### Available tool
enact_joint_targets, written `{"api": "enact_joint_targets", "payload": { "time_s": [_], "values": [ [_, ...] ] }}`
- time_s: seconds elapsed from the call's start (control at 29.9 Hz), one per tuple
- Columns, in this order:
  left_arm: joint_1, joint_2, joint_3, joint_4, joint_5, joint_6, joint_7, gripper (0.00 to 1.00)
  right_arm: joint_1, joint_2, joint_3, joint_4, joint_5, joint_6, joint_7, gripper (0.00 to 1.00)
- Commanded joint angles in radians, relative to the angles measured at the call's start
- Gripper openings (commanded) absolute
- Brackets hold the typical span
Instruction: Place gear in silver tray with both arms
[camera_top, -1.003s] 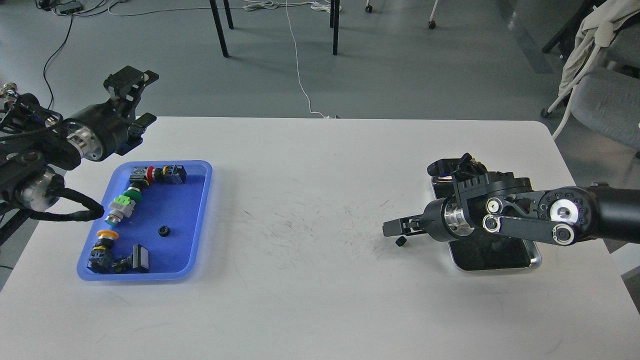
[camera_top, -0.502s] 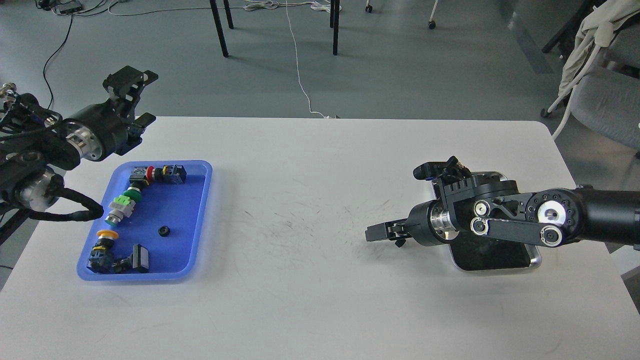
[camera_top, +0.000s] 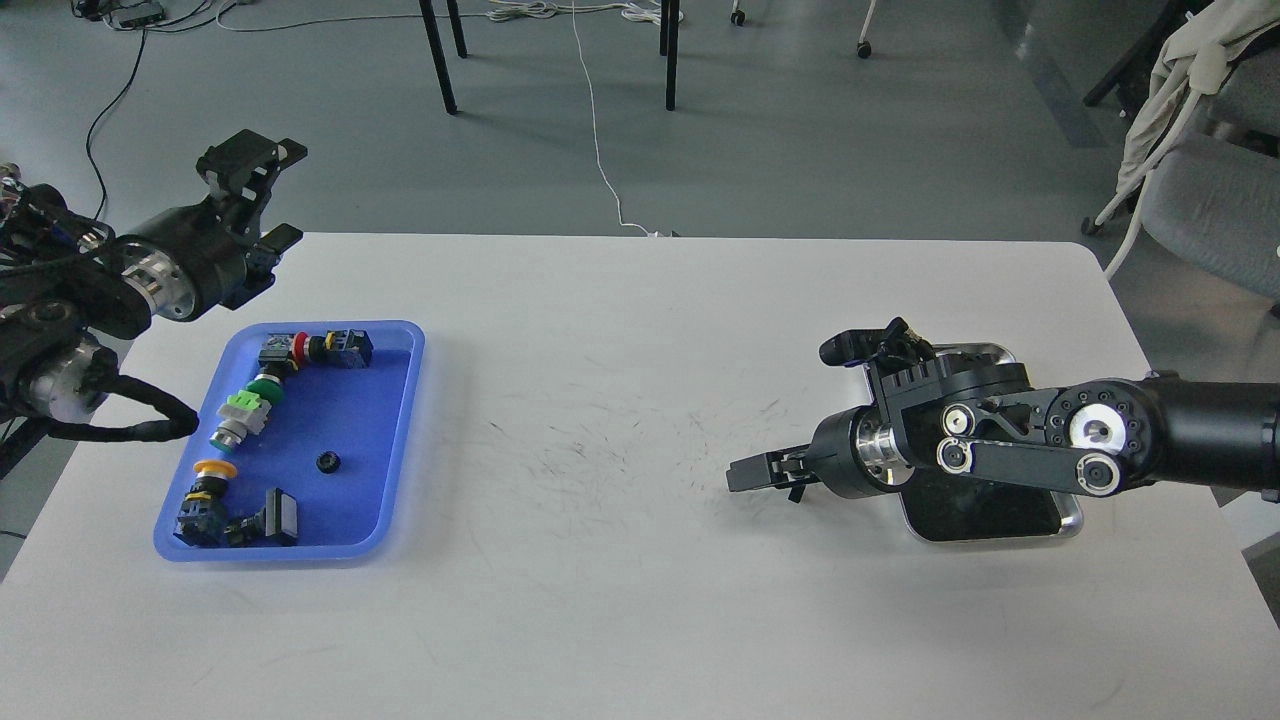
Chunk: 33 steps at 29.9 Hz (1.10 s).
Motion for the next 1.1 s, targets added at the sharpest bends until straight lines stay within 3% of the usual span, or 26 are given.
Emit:
{"api": "enact_joint_targets", "payload": {
  "time_s": [0.0, 0.7, 1.07],
  "values": [
    [0.0, 0.0, 0.0, -0.001, 0.0, 0.0, 0.0, 0.98, 0.005, -0.005, -0.002, 0.012, 0.0, 0.013, 0.001, 0.9],
    [0.0, 0.006, 0.0, -0.001, 0.0, 0.0, 0.0, 0.98, 0.003, -0.005, -0.008, 0.015, -0.004, 0.034, 0.001, 0.9],
    [0.0, 0.008, 0.0, -0.001, 0.0, 0.0, 0.0, 0.98, -0.003, 0.004, -0.014, 0.012, -0.008, 0.034, 0.013, 0.66]
  ]
}}
